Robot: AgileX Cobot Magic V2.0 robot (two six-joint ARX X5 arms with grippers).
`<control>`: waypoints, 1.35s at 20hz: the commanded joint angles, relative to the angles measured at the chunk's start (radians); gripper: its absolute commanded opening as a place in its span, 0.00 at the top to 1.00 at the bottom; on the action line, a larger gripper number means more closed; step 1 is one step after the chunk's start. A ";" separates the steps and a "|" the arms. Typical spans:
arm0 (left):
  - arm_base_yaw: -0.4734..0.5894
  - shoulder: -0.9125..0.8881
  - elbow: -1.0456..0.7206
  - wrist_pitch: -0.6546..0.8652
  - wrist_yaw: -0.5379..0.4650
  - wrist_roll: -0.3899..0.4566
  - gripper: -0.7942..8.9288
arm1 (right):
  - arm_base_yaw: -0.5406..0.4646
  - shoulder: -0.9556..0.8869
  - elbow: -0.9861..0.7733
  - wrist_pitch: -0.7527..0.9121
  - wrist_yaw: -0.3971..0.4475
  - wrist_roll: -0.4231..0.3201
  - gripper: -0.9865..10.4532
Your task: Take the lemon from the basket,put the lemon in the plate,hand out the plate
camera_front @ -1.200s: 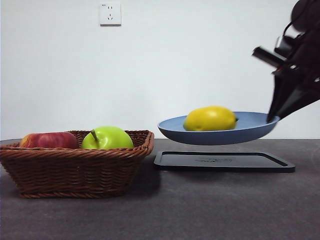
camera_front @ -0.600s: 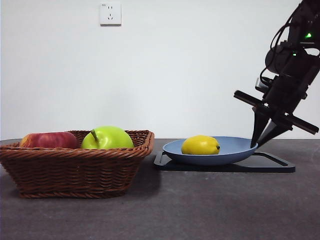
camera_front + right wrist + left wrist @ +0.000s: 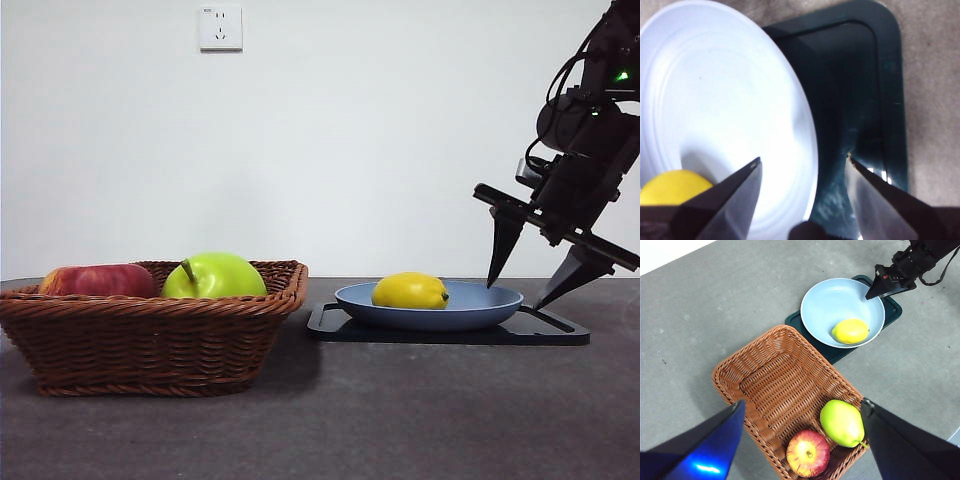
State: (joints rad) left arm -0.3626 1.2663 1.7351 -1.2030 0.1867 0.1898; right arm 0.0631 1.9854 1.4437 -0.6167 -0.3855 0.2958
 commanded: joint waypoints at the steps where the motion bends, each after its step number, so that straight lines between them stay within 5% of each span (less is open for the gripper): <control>1: -0.002 0.012 0.019 0.013 0.003 -0.001 0.51 | 0.002 -0.039 0.026 -0.013 0.000 -0.031 0.65; 6: -0.002 0.031 0.019 0.025 0.005 -0.003 0.56 | 0.003 -0.205 0.026 -0.153 -0.001 -0.137 0.72; 11: -0.002 0.042 0.019 0.093 0.005 0.005 0.88 | 0.061 -0.417 0.022 -0.292 0.011 -0.288 0.91; 17: 0.005 0.022 -0.023 0.148 0.026 0.039 0.91 | 0.235 -0.713 -0.058 -0.202 0.347 -0.294 0.91; 27: 0.005 -0.529 -0.887 0.747 -0.097 -0.096 0.91 | 0.433 -1.263 -0.692 0.359 0.604 -0.287 0.91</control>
State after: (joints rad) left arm -0.3561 0.7536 0.8734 -0.4778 0.0898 0.1307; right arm 0.4892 0.7231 0.7666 -0.2707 0.2108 0.0071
